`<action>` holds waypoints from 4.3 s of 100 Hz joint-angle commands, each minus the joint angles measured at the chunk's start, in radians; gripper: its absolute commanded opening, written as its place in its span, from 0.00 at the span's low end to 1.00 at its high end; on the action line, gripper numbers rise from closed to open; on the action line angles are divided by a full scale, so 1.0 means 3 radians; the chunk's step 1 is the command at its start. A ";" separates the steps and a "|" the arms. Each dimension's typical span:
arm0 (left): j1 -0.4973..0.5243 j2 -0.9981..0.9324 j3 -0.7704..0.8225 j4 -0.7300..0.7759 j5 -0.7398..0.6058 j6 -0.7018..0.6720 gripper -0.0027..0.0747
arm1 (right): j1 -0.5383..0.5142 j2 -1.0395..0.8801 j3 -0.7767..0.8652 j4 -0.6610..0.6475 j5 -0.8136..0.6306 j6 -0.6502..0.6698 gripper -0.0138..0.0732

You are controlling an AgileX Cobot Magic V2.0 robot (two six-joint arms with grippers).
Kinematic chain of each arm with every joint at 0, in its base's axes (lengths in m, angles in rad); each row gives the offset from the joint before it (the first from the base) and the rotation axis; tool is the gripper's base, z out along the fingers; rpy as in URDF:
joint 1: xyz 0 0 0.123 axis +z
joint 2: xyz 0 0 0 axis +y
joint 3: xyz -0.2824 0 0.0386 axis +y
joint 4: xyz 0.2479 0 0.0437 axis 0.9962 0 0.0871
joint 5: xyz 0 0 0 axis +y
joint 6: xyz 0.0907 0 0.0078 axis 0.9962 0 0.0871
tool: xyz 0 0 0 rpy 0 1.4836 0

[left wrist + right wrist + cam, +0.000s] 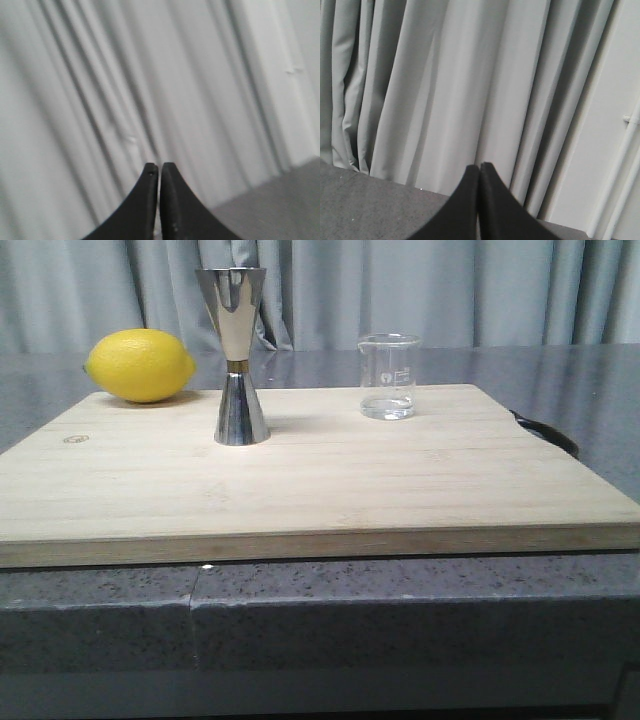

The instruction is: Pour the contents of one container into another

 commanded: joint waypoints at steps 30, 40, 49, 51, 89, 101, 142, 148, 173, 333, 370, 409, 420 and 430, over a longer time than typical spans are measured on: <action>-0.0023 -0.0838 0.1255 -0.0025 -0.1448 -0.0136 0.01 | -0.0016 -0.0411 0.0713 0.0071 -0.0535 -0.0023 0.08; -0.0023 -0.0916 0.1637 -0.0025 -0.1448 -0.0136 0.01 | -0.0016 -0.0494 0.0968 0.0127 -0.0529 -0.0023 0.08; -0.0023 -0.0931 0.1906 -0.0025 -0.1454 -0.0136 0.01 | -0.0016 -0.0534 0.1197 0.0144 -0.0570 -0.0023 0.08; -0.0023 -0.0931 0.1941 -0.0025 -0.1453 -0.0136 0.01 | -0.0016 -0.0541 0.1250 0.0153 -0.0595 -0.0023 0.08; -0.0023 -0.0931 0.2480 -0.0208 -0.1476 -0.0136 0.01 | -0.0016 -0.0554 0.1599 0.0450 -0.0694 -0.0023 0.10; -0.0023 -0.0931 0.2496 -0.0208 -0.1424 -0.0136 0.01 | -0.0016 -0.0554 0.1599 0.0450 -0.0627 -0.0023 0.10; -0.0023 -0.0931 0.2496 -0.0208 -0.1356 -0.0136 0.01 | -0.0016 -0.0554 0.1599 0.0450 -0.0633 -0.0023 0.10; -0.0023 -0.0931 0.2496 -0.0208 -0.1356 -0.0136 0.01 | -0.0016 -0.0554 0.1599 0.0450 -0.0633 -0.0023 0.10; -0.0023 -0.0931 0.2496 -0.0208 -0.1356 -0.0136 0.01 | -0.0016 -0.0554 0.1599 0.0450 -0.0633 -0.0023 0.10; -0.0285 -0.1773 0.3110 0.4604 -0.2179 -0.4835 0.01 | -0.0016 -0.0543 0.1599 0.0450 -0.0627 -0.0023 0.10; -0.0285 -0.1773 0.3110 0.4611 -0.2179 -0.4835 0.01 | -0.0016 -0.0543 0.1599 0.0450 -0.0627 -0.0023 0.10; -0.0285 -0.1773 0.3110 0.4611 -0.2179 -0.4835 0.01 | -0.0016 -0.0543 0.1599 0.0450 -0.0627 -0.0023 0.10; -0.0285 -0.1773 0.3110 0.4611 -0.2179 -0.4835 0.01 | -0.0016 -0.0543 0.1599 0.0450 -0.0627 -0.0023 0.10; -0.0285 -0.1773 0.3110 0.4611 -0.2179 -0.4835 0.01 | -0.0016 -0.0543 0.1599 0.0450 -0.0627 -0.0023 0.10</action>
